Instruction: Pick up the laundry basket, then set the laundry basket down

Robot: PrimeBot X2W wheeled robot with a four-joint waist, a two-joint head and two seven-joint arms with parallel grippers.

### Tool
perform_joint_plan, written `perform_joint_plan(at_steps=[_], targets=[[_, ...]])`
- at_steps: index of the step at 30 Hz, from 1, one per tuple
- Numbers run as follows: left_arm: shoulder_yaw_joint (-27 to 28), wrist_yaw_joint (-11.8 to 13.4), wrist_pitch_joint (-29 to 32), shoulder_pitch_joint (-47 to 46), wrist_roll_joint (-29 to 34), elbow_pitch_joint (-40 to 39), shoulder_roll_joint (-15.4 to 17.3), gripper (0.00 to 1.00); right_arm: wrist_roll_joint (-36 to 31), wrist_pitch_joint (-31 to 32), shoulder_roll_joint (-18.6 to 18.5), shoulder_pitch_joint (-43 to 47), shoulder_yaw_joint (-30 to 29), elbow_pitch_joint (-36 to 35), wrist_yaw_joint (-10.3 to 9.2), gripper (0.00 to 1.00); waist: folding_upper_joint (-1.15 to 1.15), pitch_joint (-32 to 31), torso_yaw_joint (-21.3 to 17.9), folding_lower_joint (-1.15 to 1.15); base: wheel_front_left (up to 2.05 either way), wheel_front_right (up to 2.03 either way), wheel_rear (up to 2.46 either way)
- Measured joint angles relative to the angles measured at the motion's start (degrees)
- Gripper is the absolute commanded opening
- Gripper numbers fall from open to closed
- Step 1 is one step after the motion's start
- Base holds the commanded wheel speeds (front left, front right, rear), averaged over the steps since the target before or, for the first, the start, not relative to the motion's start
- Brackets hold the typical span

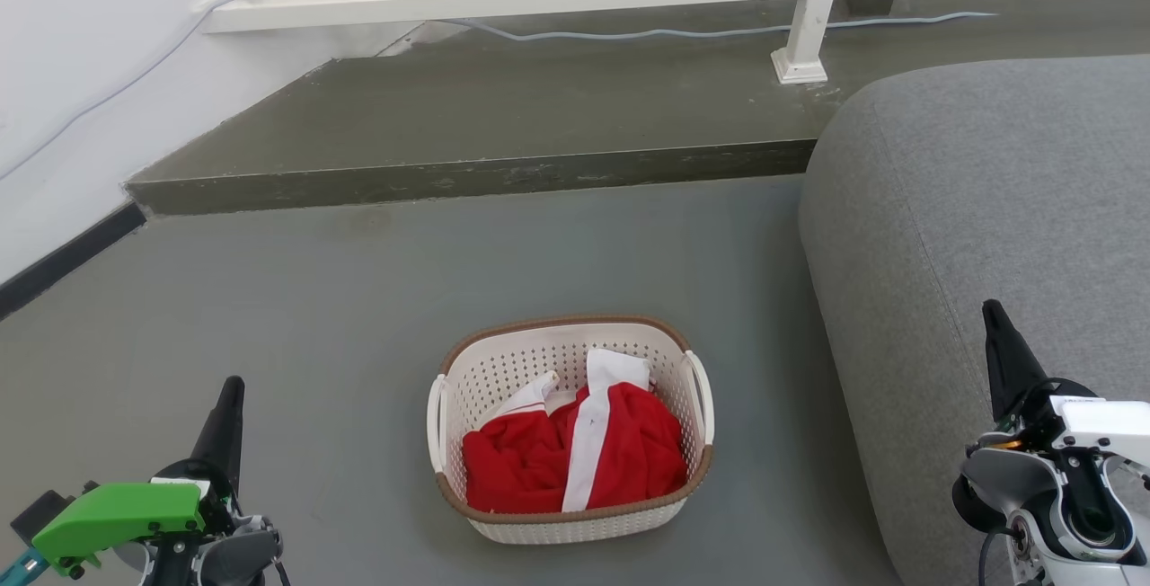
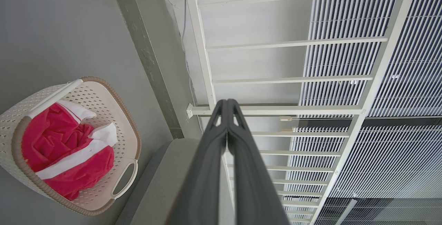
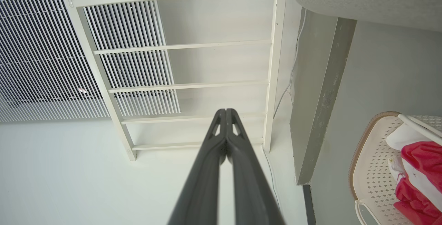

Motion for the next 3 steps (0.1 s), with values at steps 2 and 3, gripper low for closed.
perform_joint_plan(at_steps=[2, 3], targets=[[0.01, 0.00, 0.00, 0.00, 0.00, -0.01, 0.00, 0.00, 0.00, 0.00, 0.00, 0.00, -0.01, 0.00, 0.00, 0.00, 0.00, 0.00, 0.00, 0.00, 0.00, 0.00, 0.00], [0.01, 0.00, 0.00, 0.00, 0.00, -0.01, 0.00, 0.00, 0.00, 0.00, 0.00, 0.00, -0.01, 0.00, 0.00, 0.00, 0.00, 0.00, 0.00, 0.00, 0.00, 0.00, 0.00]])
